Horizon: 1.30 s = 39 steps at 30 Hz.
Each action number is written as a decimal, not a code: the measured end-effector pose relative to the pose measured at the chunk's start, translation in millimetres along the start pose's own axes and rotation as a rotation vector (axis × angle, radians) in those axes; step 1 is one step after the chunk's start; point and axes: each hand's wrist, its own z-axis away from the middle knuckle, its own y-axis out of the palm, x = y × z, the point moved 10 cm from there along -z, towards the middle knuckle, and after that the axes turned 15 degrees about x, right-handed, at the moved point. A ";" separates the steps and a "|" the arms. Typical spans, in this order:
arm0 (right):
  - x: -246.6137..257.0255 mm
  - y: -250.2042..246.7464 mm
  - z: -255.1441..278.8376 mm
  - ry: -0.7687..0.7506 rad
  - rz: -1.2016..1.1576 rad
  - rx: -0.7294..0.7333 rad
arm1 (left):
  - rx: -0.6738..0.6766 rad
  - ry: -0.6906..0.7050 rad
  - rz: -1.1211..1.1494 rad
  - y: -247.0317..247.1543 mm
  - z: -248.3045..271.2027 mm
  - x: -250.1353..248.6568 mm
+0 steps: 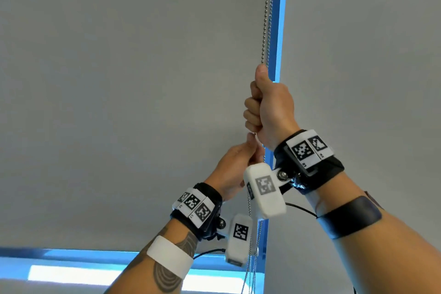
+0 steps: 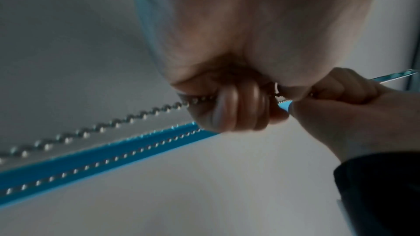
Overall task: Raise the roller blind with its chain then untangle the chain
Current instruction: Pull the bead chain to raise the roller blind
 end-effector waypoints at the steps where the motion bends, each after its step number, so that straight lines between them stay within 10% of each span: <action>1: -1.4 -2.3 -0.1 -0.003 -0.009 0.002 | 0.030 0.009 0.070 -1.7 -0.4 0.3; 24: -97.5 -16.8 24.5 0.023 0.231 0.238 | -0.183 0.192 0.047 -3.0 -22.4 -110.0; 39: -16.4 -27.5 8.7 -0.079 -0.018 0.286 | -0.136 0.159 0.032 -2.4 -0.7 -53.3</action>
